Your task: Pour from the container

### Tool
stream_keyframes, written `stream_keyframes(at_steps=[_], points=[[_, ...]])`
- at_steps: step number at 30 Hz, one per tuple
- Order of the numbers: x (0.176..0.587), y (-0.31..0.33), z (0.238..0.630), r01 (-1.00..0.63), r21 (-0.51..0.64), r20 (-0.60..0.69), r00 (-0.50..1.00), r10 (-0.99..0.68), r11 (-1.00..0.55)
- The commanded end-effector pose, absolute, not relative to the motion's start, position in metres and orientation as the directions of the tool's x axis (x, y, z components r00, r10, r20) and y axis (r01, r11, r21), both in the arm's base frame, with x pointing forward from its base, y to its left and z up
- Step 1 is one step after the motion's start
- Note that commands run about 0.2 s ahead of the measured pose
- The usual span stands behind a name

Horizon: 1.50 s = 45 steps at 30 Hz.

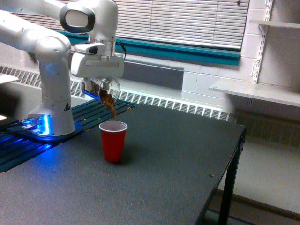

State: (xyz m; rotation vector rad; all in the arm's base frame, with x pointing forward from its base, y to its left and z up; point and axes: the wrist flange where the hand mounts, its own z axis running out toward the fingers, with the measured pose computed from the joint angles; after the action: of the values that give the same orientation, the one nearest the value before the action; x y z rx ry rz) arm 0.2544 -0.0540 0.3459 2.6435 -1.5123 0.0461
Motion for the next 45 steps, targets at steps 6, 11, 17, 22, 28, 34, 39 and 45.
stream_keyframes(at_steps=[6, 11, 17, 22, 28, 34, 39, 45], points=[[0.2464, -0.0441, 0.3246, -0.853, 0.127, 0.073, 0.517, -0.853, -0.506], [0.2464, -0.0441, 0.3259, -0.857, 0.119, 0.073, 0.510, -0.857, -0.501], [0.2465, -0.0441, 0.3274, -0.864, 0.109, 0.073, 0.500, -0.863, -0.492], [0.2465, -0.0440, 0.3289, -0.869, 0.100, 0.073, 0.492, -0.867, -0.485], [0.2465, -0.0440, 0.3305, -0.877, 0.089, 0.073, 0.478, -0.875, -0.471], [0.2465, -0.0440, 0.3307, -0.879, 0.087, 0.073, 0.475, -0.877, -0.468], [0.2465, -0.0440, 0.3307, -0.881, 0.087, 0.073, 0.471, -0.879, -0.464], [0.2465, -0.0440, 0.3307, -0.880, 0.087, 0.073, 0.474, -0.878, -0.467]])
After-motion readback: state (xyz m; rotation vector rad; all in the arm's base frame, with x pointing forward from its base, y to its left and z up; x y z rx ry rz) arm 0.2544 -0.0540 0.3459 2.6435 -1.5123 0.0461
